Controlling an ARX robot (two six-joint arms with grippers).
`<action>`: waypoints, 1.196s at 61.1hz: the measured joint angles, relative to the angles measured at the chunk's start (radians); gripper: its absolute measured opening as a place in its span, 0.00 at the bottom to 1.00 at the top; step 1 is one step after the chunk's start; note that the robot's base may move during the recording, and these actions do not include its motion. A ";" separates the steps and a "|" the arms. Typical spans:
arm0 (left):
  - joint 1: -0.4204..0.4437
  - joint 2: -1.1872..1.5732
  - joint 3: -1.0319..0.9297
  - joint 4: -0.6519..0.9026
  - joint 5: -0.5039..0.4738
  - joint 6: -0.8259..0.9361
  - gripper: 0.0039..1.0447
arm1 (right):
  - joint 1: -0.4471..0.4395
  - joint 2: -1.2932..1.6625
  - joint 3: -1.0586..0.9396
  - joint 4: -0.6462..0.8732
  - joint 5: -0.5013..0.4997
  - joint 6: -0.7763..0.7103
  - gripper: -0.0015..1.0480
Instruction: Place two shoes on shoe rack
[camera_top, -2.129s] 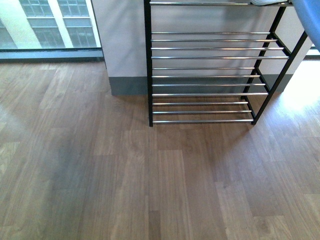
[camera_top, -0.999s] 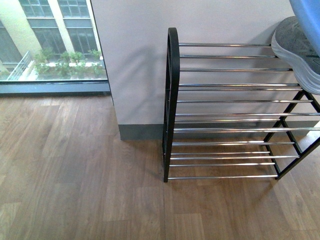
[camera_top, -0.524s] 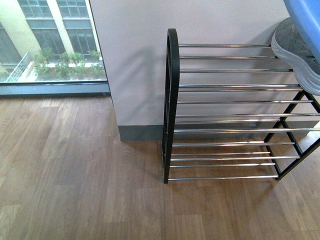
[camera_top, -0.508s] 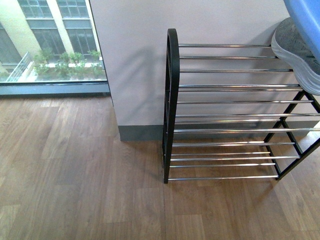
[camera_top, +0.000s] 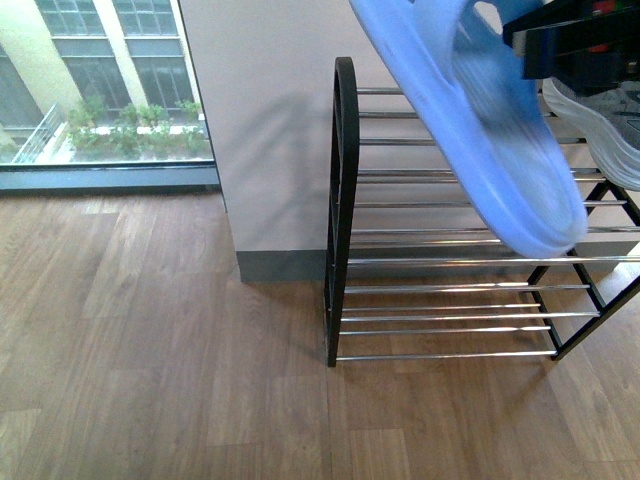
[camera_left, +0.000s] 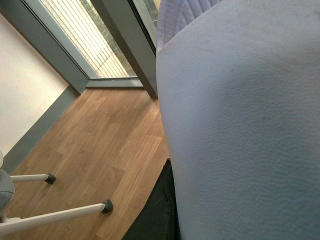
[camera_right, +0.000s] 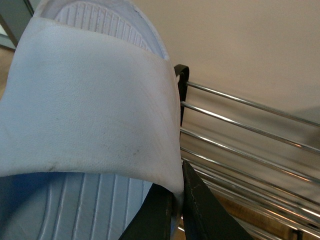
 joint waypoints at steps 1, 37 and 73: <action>0.000 0.000 0.000 0.000 0.000 0.000 0.02 | 0.001 0.024 0.019 0.000 0.006 0.000 0.02; 0.000 0.000 0.000 0.000 0.000 0.000 0.02 | -0.112 0.502 0.470 -0.088 0.218 -0.039 0.02; 0.000 0.000 0.000 0.000 0.000 0.000 0.02 | -0.232 0.654 0.636 -0.124 0.344 -0.187 0.02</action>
